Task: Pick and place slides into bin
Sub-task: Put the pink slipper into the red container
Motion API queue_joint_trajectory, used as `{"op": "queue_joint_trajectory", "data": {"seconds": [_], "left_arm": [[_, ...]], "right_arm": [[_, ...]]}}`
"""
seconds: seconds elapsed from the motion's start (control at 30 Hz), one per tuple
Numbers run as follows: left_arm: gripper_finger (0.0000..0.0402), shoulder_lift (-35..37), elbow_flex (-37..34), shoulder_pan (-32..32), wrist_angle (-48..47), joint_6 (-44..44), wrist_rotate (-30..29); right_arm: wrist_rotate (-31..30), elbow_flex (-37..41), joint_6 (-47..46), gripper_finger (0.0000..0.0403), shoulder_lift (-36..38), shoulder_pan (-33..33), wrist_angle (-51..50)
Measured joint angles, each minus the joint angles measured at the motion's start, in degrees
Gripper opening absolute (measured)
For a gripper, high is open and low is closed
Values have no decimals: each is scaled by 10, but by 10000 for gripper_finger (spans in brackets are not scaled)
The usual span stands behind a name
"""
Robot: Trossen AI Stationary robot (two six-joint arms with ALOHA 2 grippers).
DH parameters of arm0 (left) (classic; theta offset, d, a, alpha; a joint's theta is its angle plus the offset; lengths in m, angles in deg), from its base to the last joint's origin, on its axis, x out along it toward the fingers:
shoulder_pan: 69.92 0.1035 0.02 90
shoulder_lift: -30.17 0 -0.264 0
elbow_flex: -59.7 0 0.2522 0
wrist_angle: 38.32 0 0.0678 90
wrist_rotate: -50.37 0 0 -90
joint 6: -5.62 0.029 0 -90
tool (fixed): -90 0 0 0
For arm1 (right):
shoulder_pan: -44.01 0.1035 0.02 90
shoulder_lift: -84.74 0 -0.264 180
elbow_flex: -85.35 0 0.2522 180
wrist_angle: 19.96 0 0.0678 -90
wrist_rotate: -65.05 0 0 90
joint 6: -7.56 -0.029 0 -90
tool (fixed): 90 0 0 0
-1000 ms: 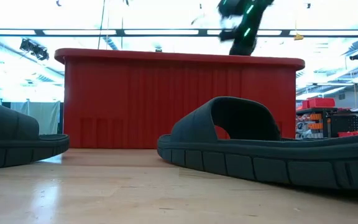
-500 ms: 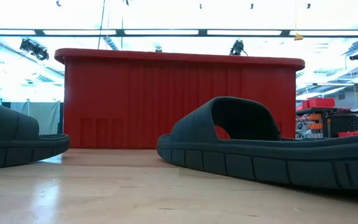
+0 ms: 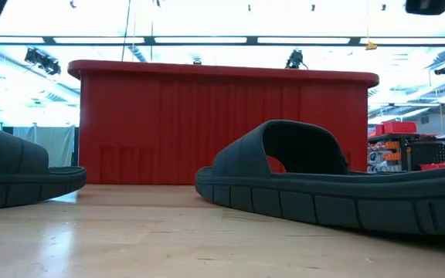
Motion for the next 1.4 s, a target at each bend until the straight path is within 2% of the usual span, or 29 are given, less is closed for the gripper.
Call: {"op": "queue_joint_trajectory", "data": {"seconds": [0.13, 0.23, 0.3, 0.37, 0.47, 0.63, 0.7, 0.83, 1.03, 1.13, 1.23, 1.4], "left_arm": [[47, -48, 0, -11, 40, -12, 32], [62, -88, 0, -25, 80, -12, 38], [77, -115, 0, -35, 117, -15, 63], [95, -144, 0, -46, 148, -28, 89], [124, -179, 0, -59, 185, -42, 99], [159, -194, 0, -67, 190, -41, 127], [166, -194, 0, -68, 189, -37, 135], [163, -186, 0, -69, 186, -18, 149], [143, -164, 1, -69, 189, -12, 245], [132, -152, 0, -69, 198, -14, 280], [123, -132, 0, -67, 216, -31, 287], [112, -106, 0, -68, 238, -24, 286]], "right_arm": [[48, 26, -11, 126, -35, 12, 67], [52, 23, -8, 126, -57, 22, 95], [52, 23, -16, 125, -66, 29, 108], [51, 23, -27, 125, -70, 40, 106], [59, 23, -59, 125, -72, 65, 95], [73, 23, -206, 125, -83, 168, 20], [45, 23, -269, 124, -94, 235, 1], [-43, 23, -391, 124, -136, 367, 4], [-49, 23, -565, 124, -233, 521, 32], [-55, 23, -615, 124, -286, 567, 75], [-70, 36, -661, 124, -333, 594, 130], [-79, 120, -723, 124, -378, 612, 255]]}}
